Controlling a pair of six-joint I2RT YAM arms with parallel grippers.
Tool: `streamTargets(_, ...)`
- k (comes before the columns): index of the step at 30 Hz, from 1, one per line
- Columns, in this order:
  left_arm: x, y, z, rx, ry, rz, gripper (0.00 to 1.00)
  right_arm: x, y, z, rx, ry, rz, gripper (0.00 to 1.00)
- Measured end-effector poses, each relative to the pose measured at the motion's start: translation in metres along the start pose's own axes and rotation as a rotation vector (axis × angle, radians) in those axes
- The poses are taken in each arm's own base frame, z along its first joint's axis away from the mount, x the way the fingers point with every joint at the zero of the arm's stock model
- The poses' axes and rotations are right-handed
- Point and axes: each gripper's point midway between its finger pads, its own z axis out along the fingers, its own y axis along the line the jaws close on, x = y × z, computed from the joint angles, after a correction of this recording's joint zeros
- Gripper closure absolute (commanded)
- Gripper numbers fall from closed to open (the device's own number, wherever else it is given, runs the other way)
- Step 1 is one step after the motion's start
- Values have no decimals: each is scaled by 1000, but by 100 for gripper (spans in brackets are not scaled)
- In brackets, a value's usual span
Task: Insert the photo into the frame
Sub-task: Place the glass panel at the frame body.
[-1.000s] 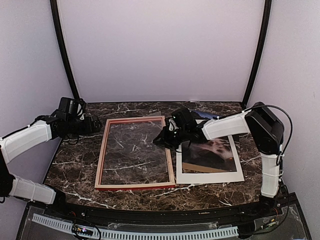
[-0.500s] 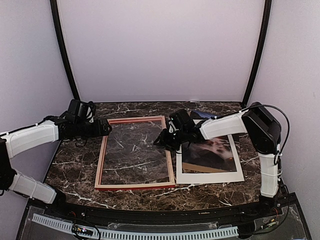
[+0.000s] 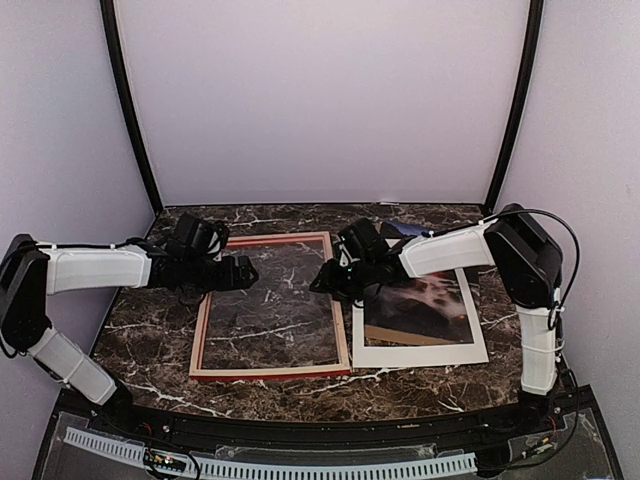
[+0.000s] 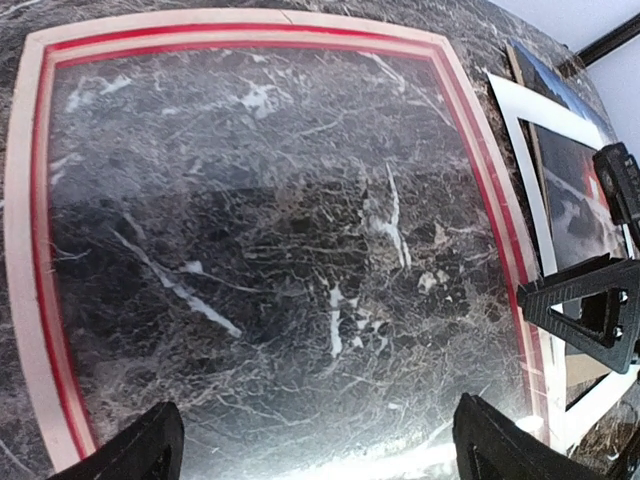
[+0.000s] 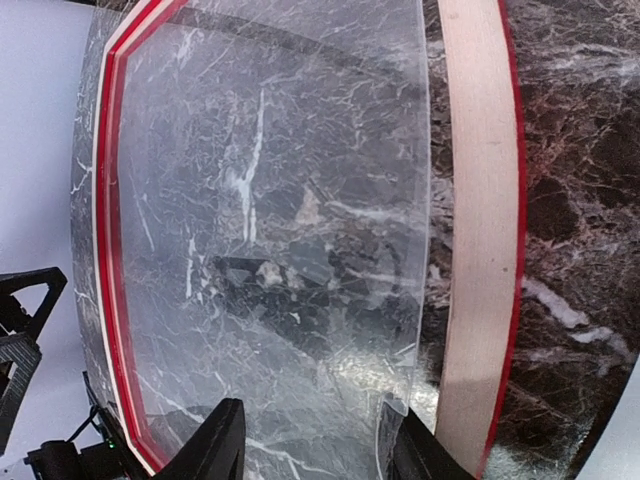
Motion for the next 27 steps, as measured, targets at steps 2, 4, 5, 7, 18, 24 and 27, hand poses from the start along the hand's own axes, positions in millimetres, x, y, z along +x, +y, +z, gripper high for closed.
streamTargets(2,7,-6,8,8,22,8,3,1,-3,0,16,0,-3,51)
streamTargets(4,16,-15,17,21,50,20,3,1,-7,0,31,-1,-8,48)
streamTargets(5,18,-19,21,28,60,25,3,0,-7,0,34,-5,-13,47)
streamTargets(7,22,-29,28,43,75,39,3,-1,-7,-1,41,-11,-22,46)
streamTargets(18,38,-62,58,81,129,93,3,-9,-11,-18,111,-49,-83,41)
streamTargets(24,43,-62,61,76,142,99,3,-15,-13,-32,154,-81,-123,41)
streamTargets(27,43,-61,61,72,141,100,4,-16,-17,-33,177,-84,-138,42)
